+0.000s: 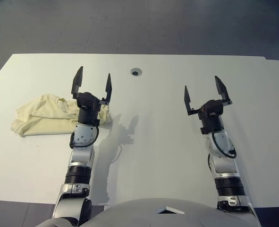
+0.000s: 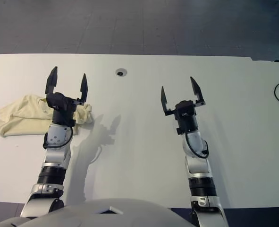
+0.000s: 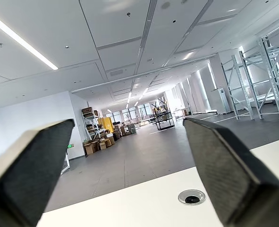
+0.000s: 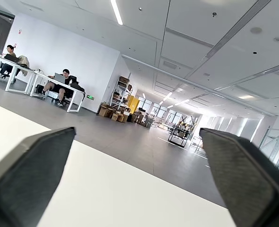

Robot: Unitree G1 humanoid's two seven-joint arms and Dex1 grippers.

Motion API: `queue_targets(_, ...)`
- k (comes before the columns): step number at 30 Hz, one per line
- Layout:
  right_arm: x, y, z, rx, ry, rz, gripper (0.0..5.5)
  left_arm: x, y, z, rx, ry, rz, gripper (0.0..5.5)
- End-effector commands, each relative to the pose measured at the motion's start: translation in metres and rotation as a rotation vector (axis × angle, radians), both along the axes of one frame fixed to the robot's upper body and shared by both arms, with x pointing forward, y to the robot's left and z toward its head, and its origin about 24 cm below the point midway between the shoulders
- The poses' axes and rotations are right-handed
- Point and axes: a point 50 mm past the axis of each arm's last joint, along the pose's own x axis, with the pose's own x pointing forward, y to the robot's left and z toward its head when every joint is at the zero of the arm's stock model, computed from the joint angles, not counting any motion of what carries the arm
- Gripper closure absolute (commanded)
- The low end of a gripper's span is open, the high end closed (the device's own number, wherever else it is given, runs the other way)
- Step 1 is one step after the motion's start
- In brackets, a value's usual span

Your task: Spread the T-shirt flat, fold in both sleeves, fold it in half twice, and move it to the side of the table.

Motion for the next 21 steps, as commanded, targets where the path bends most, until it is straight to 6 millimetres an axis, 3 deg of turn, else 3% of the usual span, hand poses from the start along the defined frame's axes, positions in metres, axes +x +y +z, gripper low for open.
queue_targets(1,-0.0014,-0.0001,0.0013,0.004,-0.005,0.008,0.98,-0.0017,0.0014,-0.0013,0.004,0.014,0.003,1.56)
queue_targets(6,-0.0008,0.0000,0.0014,0.006,-0.005,0.009,0.19,-0.0016,0.0017,-0.0014,0.005,0.016,0.006,0.74)
queue_targets(10,-0.0006,0.0003,0.0010,0.007,-0.001,0.012,0.10,-0.0021,0.0017,-0.0015,0.006,0.018,0.006,0.13)
queue_targets(21,-0.0023,0.0009,0.0002,0.004,0.011,0.017,0.10,-0.0039,0.0018,-0.0011,0.007,0.020,0.006,0.13)
